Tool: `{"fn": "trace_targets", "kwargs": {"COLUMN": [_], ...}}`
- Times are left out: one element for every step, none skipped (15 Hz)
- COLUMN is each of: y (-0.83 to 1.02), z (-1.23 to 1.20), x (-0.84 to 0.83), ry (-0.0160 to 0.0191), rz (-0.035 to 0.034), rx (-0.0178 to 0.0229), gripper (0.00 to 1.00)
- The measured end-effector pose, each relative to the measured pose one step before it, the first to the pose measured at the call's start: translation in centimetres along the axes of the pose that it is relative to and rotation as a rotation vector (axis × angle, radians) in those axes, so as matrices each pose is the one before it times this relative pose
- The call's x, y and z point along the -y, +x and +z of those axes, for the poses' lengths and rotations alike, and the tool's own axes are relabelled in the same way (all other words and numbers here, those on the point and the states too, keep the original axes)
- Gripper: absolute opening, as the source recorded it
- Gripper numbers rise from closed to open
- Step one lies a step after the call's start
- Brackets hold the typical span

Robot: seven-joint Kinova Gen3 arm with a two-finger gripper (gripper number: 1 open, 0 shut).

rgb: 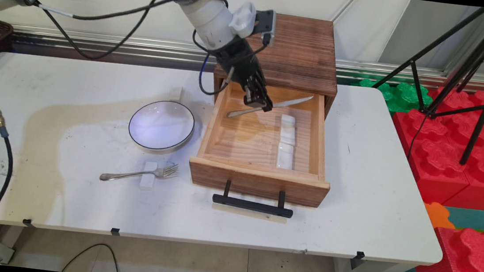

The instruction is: Place the picked object into the drawer

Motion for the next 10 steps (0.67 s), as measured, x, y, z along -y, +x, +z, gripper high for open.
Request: {"fn": "trace_targets", "kwargs": {"y": [-0.218, -0.217, -0.155, -0.158, -0.102, -0.080, -0.058, -0.063, -0.053, -0.054], "z": [0.566, 0.548, 0.460, 0.547, 0.511, 0.422, 0.295, 0.365, 0.240, 0.361], "x": [0.119, 0.121, 0.108, 0.127, 0.139, 0.115, 0.086, 0.098, 0.059, 0.085], "ry": [-0.00102, -0.00047, -0.00031, -0.00045, 0.00022, 0.00036, 0.00040, 0.00038, -0.00008, -0.00020], "rz": [0.00005, -0.00013, 0.00051, 0.00053, 0.00022, 0.00030, 0.00054, 0.00112, 0.00061, 0.00168], "rx": [0.00272, 0.00285, 0.00215, 0.00217, 0.00131, 0.00105, 0.00107, 0.00120, 0.00121, 0.00202], "gripper": [0.00, 0.00, 0.00, 0.00, 0.00, 0.00, 0.00, 0.00, 0.00, 0.00]}}
